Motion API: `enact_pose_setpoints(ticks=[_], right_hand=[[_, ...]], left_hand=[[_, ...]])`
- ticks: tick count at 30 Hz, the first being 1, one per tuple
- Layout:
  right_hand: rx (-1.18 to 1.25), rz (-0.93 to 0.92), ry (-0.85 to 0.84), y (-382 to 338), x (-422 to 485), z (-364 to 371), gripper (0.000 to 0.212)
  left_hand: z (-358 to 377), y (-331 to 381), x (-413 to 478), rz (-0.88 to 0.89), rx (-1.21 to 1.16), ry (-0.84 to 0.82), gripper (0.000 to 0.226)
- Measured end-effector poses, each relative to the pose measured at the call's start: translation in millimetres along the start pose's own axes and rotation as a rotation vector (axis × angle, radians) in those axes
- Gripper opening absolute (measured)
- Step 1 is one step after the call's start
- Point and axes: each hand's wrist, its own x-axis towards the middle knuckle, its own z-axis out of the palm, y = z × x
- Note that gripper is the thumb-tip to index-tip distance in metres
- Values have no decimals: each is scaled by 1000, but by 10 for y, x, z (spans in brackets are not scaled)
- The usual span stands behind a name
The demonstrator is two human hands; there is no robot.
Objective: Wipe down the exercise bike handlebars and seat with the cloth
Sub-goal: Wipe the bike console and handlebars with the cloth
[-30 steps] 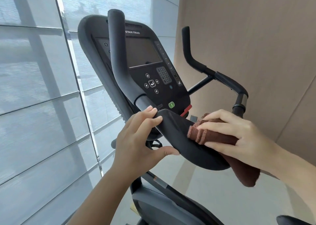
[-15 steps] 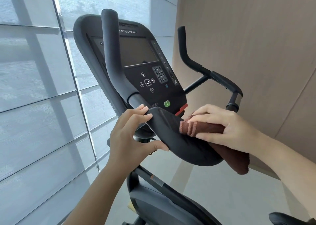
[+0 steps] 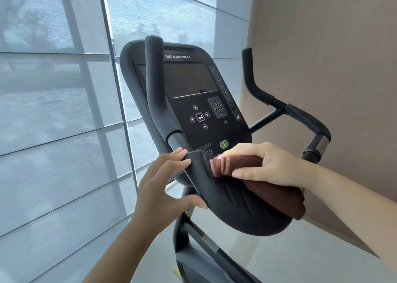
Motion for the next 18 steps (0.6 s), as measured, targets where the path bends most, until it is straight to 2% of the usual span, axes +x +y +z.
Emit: enact_pose_setpoints(ticks=[2, 6, 10, 16, 18], right_hand=[[-8, -20, -20, 12, 32, -23, 33], [50, -111, 61, -60, 342, 89, 30], [122, -116, 7, -39, 355, 80, 32], [-74, -105, -172, 105, -96, -164, 32], [-60, -114, -73, 59, 16, -88, 31]], left_hand=[[13, 4, 7, -1, 8, 3, 66], [29, -3, 13, 6, 14, 24, 66], [-12, 0, 13, 1, 40, -1, 66], [8, -16, -3, -19, 39, 9, 65], [20, -12, 2, -24, 12, 23, 65]])
